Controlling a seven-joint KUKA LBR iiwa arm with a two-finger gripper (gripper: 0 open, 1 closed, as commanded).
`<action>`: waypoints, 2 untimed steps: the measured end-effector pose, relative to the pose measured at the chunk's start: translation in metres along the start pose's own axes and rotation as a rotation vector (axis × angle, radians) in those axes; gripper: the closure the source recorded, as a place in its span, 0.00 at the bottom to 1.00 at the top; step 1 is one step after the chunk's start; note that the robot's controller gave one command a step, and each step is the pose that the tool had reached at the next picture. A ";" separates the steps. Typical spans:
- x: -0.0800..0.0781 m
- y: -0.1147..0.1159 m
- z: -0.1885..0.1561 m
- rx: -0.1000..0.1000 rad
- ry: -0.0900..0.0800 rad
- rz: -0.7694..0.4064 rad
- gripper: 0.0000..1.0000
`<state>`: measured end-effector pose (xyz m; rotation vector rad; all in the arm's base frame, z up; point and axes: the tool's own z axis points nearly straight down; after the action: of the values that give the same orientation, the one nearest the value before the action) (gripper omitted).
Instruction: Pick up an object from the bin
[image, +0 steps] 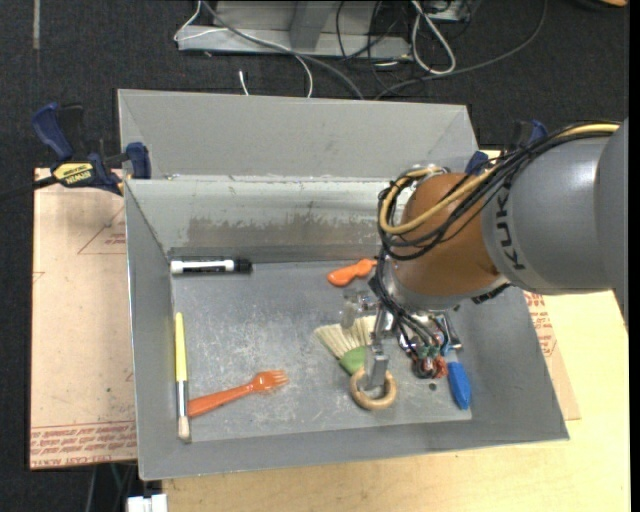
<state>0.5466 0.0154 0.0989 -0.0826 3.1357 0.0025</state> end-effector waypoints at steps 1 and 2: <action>-0.026 -0.014 0.029 -0.003 -0.009 -0.118 0.00; -0.002 -0.010 0.028 -0.001 0.000 0.012 0.00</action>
Offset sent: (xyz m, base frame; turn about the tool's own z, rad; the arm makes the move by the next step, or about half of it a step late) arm 0.0006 -0.0101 -0.0289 0.0188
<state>0.5493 0.0059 0.0707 -0.0639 3.1357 0.0038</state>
